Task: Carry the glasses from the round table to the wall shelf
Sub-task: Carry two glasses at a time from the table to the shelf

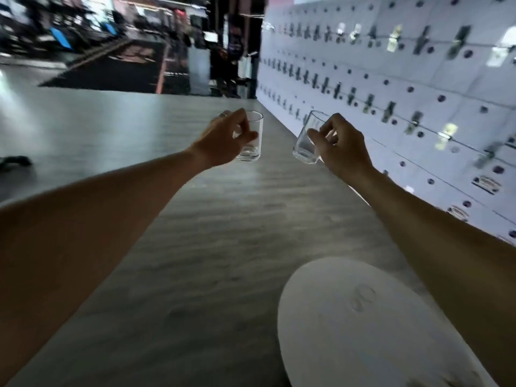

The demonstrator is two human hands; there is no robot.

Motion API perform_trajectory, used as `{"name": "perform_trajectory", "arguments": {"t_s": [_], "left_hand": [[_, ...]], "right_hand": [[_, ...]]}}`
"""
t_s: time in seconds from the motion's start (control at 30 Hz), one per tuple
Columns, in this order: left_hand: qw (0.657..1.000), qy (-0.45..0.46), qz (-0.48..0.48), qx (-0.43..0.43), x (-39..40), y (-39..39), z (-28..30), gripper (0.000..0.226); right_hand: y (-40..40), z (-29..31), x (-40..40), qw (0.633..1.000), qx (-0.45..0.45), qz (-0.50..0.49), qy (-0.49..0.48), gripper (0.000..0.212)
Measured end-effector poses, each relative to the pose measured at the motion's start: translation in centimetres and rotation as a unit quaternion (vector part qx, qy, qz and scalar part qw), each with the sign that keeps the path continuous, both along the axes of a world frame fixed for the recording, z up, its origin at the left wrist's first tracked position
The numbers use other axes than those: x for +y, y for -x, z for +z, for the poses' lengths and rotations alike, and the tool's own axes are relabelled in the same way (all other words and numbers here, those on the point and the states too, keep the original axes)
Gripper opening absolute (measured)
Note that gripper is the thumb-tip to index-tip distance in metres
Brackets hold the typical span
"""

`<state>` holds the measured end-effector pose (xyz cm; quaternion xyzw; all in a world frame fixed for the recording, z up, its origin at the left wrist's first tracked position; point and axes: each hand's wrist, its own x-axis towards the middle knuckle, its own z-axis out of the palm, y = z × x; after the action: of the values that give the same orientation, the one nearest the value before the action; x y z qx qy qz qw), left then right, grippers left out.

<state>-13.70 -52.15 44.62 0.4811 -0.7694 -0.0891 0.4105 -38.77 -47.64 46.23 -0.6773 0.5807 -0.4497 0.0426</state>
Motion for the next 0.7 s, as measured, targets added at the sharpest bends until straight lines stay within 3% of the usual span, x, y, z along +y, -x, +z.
{"name": "perform_trajectory", "arguments": {"t_s": [0.33, 0.53, 0.63, 0.7], "left_hand": [[0.970, -0.030, 0.240, -0.023, 9.0, -27.9, 2.0, 0.018], [0.914, -0.040, 0.403, -0.031, 15.9, -42.3, 2.8, 0.020], [0.890, -0.035, 0.454, -0.026, 18.7, -47.9, 3.0, 0.036], [0.870, -0.045, 0.491, -0.020, 20.5, -51.6, 3.5, 0.029]], "right_hand": [[-28.8, 1.1, -4.9, 0.966, 0.034, 0.257, 0.000, 0.030], [-47.1, 0.9, -5.1, 0.910, 0.014, 0.413, 0.016, 0.028], [-55.0, 0.6, -4.7, 0.875, 0.009, 0.483, 0.029, 0.027], [-60.5, 0.8, -4.4, 0.848, 0.003, 0.529, 0.027, 0.026]]}}
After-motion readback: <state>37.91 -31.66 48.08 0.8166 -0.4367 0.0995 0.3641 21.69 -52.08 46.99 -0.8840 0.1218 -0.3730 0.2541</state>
